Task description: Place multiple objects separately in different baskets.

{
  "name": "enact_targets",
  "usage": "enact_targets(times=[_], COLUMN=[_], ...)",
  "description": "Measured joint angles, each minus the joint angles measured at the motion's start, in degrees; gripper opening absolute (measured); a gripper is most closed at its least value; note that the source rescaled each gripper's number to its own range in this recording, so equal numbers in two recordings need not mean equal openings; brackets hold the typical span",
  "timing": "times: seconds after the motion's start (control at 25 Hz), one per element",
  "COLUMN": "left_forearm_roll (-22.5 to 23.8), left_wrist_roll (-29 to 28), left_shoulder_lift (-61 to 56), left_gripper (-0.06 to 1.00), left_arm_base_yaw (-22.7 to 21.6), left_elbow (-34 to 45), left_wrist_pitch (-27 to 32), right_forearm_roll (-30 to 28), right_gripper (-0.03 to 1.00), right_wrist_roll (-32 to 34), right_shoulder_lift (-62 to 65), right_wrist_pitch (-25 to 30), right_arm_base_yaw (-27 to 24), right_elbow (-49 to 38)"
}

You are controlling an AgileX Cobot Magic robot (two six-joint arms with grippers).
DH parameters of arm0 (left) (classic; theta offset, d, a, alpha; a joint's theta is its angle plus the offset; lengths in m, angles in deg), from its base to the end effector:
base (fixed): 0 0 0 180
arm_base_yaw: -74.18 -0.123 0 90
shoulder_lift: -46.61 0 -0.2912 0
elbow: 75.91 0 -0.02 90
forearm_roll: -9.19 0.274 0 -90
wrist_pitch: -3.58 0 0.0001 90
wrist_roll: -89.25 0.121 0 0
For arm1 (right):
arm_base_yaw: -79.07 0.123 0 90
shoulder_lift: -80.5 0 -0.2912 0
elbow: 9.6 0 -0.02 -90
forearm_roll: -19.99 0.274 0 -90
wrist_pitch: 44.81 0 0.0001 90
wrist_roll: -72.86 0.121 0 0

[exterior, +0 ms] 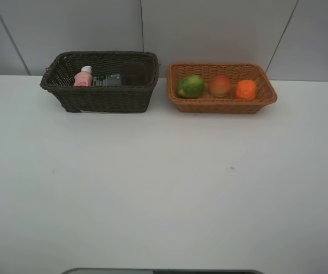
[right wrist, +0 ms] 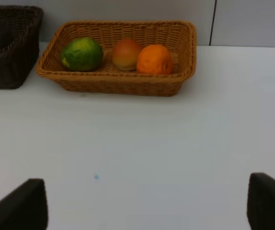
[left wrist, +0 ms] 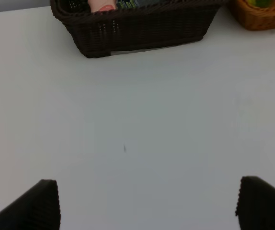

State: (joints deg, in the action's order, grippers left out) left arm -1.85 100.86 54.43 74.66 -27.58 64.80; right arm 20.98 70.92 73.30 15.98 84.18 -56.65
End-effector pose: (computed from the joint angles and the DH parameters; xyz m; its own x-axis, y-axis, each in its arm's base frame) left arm 0.0341 -0.0206 0.2778 -0.4328 0.1108 -0.8946 0.2062 0.9783 0.0214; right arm 0.0311 0.0046 0.2845 -0.4188 -0.0630 -0.9059 -0.1134 0.9934 -0.0167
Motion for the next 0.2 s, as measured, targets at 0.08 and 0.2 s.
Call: enact_targets(times=[0.08,0.2], left_forearm_roll=[0.00,0.00], left_wrist_roll=[0.00,0.00], left_shoulder_lift=[0.00,0.00], left_gripper=[0.95,0.95], left_arm_base_yaw=[0.00,0.00], left_elbow=[0.00,0.00], left_wrist_pitch=[0.00,0.00], right_forearm_roll=[0.00,0.00], right_gripper=[0.77,0.77], right_wrist_roll=[0.00,0.00], right_shoulder_lift=[0.00,0.00], right_wrist_pitch=[0.00,0.00], right_arm_base_yaw=[0.00,0.00], right_elbow=[0.00,0.00])
